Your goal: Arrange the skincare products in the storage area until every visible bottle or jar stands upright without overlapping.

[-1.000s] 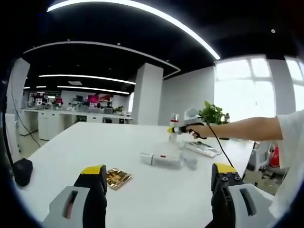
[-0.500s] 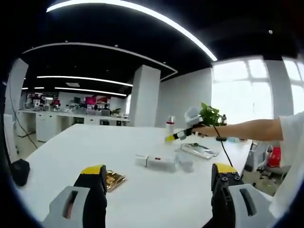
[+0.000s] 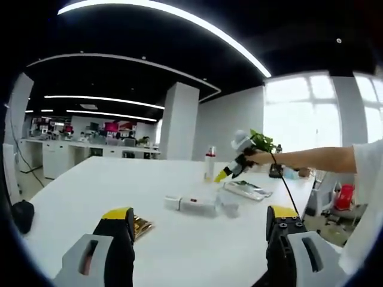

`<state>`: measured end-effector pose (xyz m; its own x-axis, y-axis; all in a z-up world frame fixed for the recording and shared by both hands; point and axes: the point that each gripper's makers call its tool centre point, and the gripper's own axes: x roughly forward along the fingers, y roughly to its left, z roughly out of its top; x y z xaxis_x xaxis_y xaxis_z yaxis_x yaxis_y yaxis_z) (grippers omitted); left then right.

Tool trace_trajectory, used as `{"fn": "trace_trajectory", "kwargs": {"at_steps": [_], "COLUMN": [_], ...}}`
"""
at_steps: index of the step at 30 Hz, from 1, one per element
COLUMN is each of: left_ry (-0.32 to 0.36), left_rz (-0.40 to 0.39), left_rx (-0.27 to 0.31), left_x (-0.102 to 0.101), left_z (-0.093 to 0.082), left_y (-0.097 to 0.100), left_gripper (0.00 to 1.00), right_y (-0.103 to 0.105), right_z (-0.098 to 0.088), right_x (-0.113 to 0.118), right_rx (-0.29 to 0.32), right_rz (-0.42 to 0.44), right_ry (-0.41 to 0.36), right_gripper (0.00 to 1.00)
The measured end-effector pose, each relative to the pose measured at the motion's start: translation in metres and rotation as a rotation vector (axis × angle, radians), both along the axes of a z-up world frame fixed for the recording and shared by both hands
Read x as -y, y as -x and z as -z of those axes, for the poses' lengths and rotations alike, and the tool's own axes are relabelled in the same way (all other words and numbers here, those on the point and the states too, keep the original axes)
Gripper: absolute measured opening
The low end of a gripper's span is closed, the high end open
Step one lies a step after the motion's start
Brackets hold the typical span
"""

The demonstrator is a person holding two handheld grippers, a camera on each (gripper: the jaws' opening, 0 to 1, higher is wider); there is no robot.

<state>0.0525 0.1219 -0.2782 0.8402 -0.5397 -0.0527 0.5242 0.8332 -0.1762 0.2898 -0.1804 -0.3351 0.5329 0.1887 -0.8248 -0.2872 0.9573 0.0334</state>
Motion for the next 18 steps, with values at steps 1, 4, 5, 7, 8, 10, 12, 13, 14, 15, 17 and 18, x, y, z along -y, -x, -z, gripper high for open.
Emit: {"fn": "trace_trajectory", "kwargs": {"at_steps": [1,4,5,7,8,10,12,13,14,15,17,18], "left_ry": [0.0,-0.002,-0.001,0.001,0.001,0.0,0.002,0.002,0.003,0.003,0.006,0.007], "left_rz": [0.001,0.001,0.002,0.003,0.004,0.004,0.005,0.004,0.003,0.003,0.001,0.0], "left_rx": [0.0,-0.002,-0.003,-0.004,-0.004,-0.003,-0.002,-0.001,-0.001,-0.002,-0.003,-0.004], "left_x": [0.0,0.001,0.001,0.001,0.001,0.001,0.001,0.001,0.0,0.0,-0.001,-0.001], "left_z": [0.0,0.001,0.001,0.001,0.001,0.001,0.001,0.001,0.001,0.001,0.001,0.001], "left_y": [0.0,-0.001,-0.001,-0.002,-0.002,-0.001,-0.001,-0.001,-0.001,-0.002,-0.002,-0.002], "left_gripper": [0.94,0.94,0.94,0.94,0.94,0.94,0.94,0.94,0.94,0.94,0.94,0.94], "right_y": [0.001,0.002,0.001,-0.003,-0.003,-0.004,0.002,0.003,0.004,0.004,0.004,0.004], "right_z": [0.003,0.01,0.012,0.015,0.014,0.012,0.01,0.01,0.011,0.013,0.015,0.016], "right_x": [0.001,-0.002,-0.002,0.001,0.004,0.006,0.005,0.005,0.005,0.005,0.007,0.007], "right_rx": [-0.041,-0.139,-0.144,-0.151,-0.137,-0.123,-0.122,-0.124,-0.124,-0.129,-0.142,-0.15], "right_rz": [0.011,0.031,0.037,0.055,0.057,0.064,0.067,0.069,0.07,0.074,0.082,0.084], "right_ry": [0.001,-0.019,-0.011,0.007,0.043,0.058,0.059,0.057,0.057,0.059,0.063,0.064], "right_gripper": [0.75,0.72,0.69,0.56,0.53,0.52,0.5,0.5,0.49,0.48,0.45,0.39]}}
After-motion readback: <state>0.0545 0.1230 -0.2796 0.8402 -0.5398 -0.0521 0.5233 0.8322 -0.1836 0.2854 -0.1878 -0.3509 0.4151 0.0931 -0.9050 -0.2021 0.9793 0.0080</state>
